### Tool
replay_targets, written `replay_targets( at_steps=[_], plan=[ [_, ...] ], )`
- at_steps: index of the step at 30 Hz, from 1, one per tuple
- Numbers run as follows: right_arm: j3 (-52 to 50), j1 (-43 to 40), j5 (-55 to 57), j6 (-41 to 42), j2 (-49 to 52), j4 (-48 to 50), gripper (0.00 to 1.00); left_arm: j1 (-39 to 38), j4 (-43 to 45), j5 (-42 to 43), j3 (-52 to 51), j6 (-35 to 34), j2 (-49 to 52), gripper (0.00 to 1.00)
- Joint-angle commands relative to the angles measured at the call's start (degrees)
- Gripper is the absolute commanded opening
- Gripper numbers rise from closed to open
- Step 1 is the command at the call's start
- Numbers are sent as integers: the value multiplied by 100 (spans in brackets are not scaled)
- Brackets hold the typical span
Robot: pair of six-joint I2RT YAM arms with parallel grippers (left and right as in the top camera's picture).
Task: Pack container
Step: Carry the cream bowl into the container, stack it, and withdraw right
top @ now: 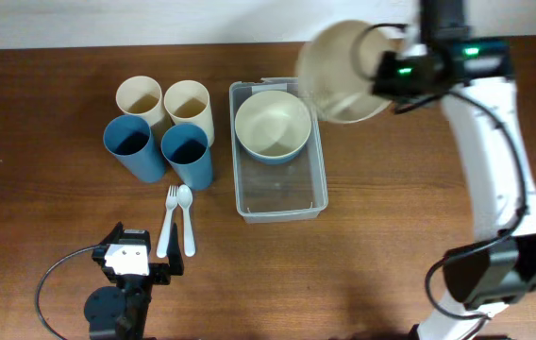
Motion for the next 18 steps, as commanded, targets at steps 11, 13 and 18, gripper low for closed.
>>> replay_targets(
  at_steps=[11,13,18],
  plan=[
    [-127,1143,81,70,1582,1290,4,2,11,79,-28,111,-39,100],
    [-127,1145,79,68,1692,1335,4,4,11,79,-28,111,-39,100],
    [-122,1145,11,0,1709,1331,41,2,11,79,-28,111,-39,100]
  ],
)
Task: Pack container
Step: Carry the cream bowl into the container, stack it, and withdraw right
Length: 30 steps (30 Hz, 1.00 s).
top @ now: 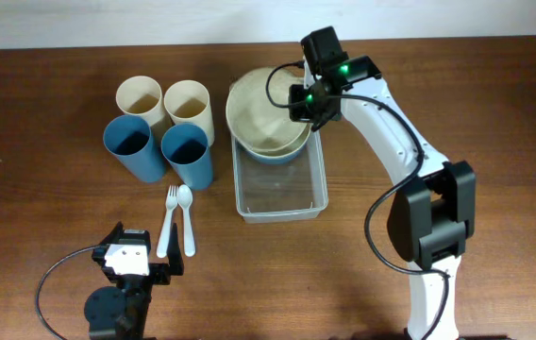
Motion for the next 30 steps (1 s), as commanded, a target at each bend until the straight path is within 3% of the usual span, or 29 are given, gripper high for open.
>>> replay_targets(
  at_steps=[1,5,8,14,19,22,23,30],
  plan=[
    [31,-31,-120,-98,-122,35,41,2,11,79,-28,111,-39,100],
    [188,-264,-205,-144,-498,-175,47,2,11,79,-28,111,-39,100],
    [304,-684,-205,35,-844,-428,59,2,11,79,-28,111,-39,100],
    [315,-2118,-205,46,-1263,-1075,73,2,11,79,-28,111,-39,100],
    [302,-3156,-50,42,-1246,-1598,77,2,15,79,-28,111,-39,100],
    [302,-3635,-55,44,-1246,-1755,90,4,280,79,-28,111,-39,100],
    [302,-3746,-55,44,-1246,-1825,100,4,291,79,-28,111,-39,100],
    [302,-4129,-57,44,-1246,-1923,99,7,326,83,-26,92,-39,100]
  ],
)
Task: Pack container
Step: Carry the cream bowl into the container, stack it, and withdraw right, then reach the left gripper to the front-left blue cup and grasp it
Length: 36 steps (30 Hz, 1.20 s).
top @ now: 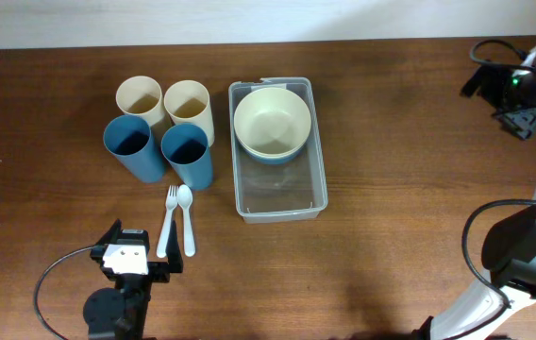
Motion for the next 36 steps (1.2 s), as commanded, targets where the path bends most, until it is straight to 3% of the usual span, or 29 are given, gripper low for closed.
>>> replay_targets(
  at_steps=[1,7,12,22,30,36],
  plan=[
    [11,-57,46,-22,-11,-7,100,7,208,315,-20,22,-39,100],
    [11,-52,46,-22,-11,-28,99,9,157,592,328,-192,33,100],
    [11,-52,46,-22,-11,-26,99,9,-575,-260,1495,-481,697,100],
    [11,-52,48,-22,-11,-26,99,9,-2188,-1893,4994,-385,4011,100],
    [11,-52,46,-22,-11,-26,99,24,-3414,-1600,7403,-90,6957,100],
    [11,-52,48,-22,-11,-26,99,291,-4186,-918,8432,-83,8019,100]
  ],
)
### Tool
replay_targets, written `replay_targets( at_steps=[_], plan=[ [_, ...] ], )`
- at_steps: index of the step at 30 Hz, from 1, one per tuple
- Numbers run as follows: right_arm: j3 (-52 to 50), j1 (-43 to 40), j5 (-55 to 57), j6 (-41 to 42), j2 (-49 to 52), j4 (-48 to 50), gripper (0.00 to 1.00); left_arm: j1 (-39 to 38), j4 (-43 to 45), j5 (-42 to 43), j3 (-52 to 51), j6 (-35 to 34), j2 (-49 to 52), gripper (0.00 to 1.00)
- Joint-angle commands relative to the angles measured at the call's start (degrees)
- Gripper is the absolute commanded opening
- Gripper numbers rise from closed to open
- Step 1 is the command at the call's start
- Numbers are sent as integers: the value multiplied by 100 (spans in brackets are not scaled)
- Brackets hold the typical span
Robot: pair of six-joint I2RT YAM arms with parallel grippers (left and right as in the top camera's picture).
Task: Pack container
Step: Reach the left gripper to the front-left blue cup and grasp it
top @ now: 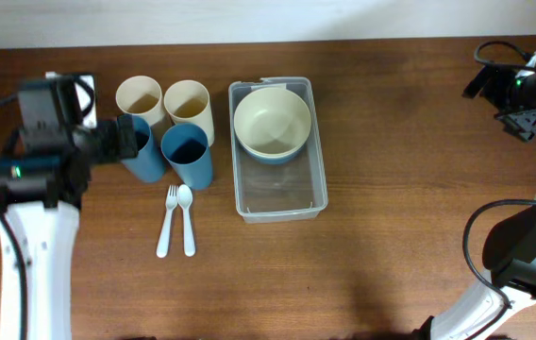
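Observation:
A clear plastic container [280, 194] lies mid-table. In its far half a cream bowl [272, 121] is nested in a blue bowl [270, 157]. To its left stand two cream cups [140, 96] [187, 101] and two blue cups [142, 151] [188, 154]. A white fork [165, 223] and spoon [187, 219] lie in front of them. My left gripper [117, 140] is at the left blue cup's left side; its jaws are not readable. My right gripper [523, 121] hangs at the far right edge, holding nothing visible.
The left arm [32, 227] stretches along the table's left side. The right arm runs down the right edge. The container's near half holds nothing.
My left arm has left its folded spot at the front left and its gripper now sits against the left blue cup. The right arm, bowls, cups and cutlery are unchanged.
My right gripper first held the cream bowl high behind the container's right corner. Then it was over the blue bowl in the container. After that the cream bowl sat nested there and the right arm was at the far right. Now the left gripper is by the blue cup.

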Motion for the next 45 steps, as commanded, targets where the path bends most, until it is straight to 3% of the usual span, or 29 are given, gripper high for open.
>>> replay_targets(
  at_steps=[1,10,16,28,29,30,32,33,37,43,45],
  plan=[
    [11,-7,52,-15,-13,-2,99,175,-133,282,391,105,249,100],
    [11,-7,52,-15,-13,-2,99,286,-299,304,385,44,693,100],
    [11,-7,52,-15,-13,-2,99,614,-413,352,385,-831,1349,100],
    [11,-7,52,-15,-13,-2,99,879,-254,870,385,-844,2302,100],
    [11,-7,52,-15,-13,-2,99,879,-227,868,385,-841,2310,95],
    [11,-7,52,-15,-13,-2,99,879,-173,868,385,-841,2317,80],
    [11,-7,52,-15,-13,-2,99,879,-105,861,385,-815,2317,60],
    [11,-7,52,-15,-13,-2,99,879,-61,861,385,-813,2317,55],
    [11,-7,52,-15,-13,-2,99,879,0,846,385,-793,2319,55],
    [11,-7,52,-15,-13,-2,99,879,-74,866,385,-793,2328,23],
    [11,-7,52,-15,-13,-2,99,879,-127,868,385,-791,2328,22]
  ],
)
